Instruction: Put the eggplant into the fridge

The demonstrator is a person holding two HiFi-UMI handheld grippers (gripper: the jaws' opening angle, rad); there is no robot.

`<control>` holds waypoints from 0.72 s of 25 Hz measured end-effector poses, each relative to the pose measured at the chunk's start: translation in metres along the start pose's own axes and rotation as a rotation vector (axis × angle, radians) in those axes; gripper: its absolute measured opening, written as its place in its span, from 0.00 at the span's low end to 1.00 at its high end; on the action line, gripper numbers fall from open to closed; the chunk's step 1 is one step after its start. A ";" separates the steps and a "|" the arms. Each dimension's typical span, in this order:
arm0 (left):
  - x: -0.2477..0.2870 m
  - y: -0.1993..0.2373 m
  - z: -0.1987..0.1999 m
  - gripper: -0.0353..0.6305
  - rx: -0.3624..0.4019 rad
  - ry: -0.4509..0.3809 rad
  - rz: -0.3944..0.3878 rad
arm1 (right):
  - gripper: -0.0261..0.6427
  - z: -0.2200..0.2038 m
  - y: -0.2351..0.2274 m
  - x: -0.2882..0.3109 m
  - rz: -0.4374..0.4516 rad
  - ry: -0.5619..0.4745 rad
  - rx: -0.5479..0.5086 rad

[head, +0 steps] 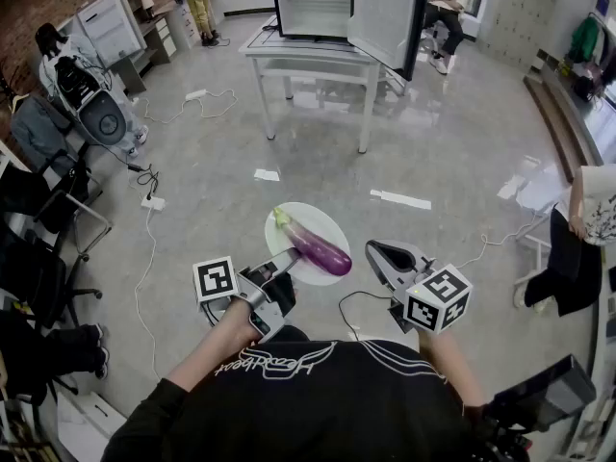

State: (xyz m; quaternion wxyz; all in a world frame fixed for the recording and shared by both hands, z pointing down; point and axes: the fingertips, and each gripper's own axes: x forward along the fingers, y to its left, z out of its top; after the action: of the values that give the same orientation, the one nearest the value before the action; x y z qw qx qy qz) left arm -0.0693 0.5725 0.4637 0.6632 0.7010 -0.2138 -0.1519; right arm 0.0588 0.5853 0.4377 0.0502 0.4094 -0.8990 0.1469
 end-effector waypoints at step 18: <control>-0.001 -0.011 0.002 0.11 -0.004 -0.011 0.003 | 0.05 0.001 0.001 -0.004 0.021 0.002 0.002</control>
State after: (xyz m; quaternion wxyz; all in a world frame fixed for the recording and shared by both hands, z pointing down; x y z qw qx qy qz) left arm -0.0697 0.5715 0.4529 0.6637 0.6985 -0.2181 -0.1550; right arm 0.0604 0.5887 0.4355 0.0490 0.3997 -0.9032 0.1487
